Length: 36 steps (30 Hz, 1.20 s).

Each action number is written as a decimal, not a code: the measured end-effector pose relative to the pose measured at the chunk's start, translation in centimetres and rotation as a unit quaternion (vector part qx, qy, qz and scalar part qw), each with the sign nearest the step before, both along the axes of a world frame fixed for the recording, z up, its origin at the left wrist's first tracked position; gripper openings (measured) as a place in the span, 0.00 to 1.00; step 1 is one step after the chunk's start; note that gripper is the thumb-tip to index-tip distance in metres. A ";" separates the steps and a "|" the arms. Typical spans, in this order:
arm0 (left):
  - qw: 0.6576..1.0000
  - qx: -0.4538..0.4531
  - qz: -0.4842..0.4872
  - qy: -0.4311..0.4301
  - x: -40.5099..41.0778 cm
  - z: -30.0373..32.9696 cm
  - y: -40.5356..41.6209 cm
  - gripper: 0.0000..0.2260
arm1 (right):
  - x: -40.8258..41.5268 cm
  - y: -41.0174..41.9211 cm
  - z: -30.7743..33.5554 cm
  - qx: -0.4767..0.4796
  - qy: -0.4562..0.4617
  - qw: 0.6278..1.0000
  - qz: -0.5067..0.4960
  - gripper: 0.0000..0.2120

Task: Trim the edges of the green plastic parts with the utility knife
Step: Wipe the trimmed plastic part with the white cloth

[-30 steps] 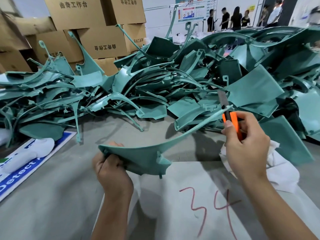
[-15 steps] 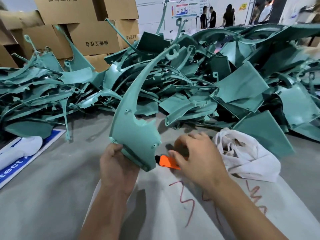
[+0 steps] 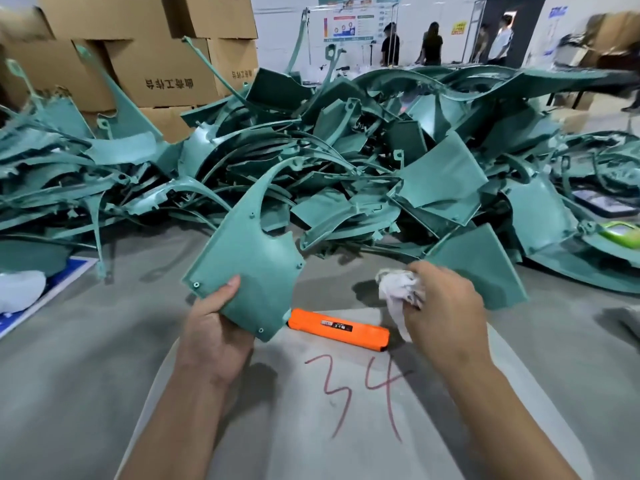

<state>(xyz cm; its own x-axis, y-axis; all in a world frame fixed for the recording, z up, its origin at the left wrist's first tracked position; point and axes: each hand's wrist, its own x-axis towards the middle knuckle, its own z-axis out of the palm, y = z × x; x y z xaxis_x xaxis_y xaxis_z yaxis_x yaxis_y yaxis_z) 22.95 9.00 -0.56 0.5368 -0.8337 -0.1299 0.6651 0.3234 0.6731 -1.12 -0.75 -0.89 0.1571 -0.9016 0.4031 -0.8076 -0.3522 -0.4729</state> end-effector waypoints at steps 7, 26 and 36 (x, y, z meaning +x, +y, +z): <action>0.998 -0.031 -0.017 0.049 -0.4 0.3 0.5 0.17 | 2.9 -0.1 3.3 -0.190 -0.198 0.954 0.120 0.07; 0.997 -0.024 0.029 -0.065 -0.8 -0.4 -0.3 0.24 | 7.6 0.8 0.7 0.488 -0.567 0.575 0.330 0.24; 0.994 -0.009 -0.003 -0.107 -1.8 -0.9 -0.7 0.22 | 7.0 0.1 -0.6 0.318 -0.450 0.758 0.350 0.04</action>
<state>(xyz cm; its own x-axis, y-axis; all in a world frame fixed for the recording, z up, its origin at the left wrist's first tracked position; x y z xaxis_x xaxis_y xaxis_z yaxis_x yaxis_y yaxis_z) 21.12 8.34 -1.41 0.5455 -0.8381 0.0025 0.5091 0.3337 0.7934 5.87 -0.65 -1.53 0.6055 -0.7815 0.1503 0.2214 -0.0160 -0.9750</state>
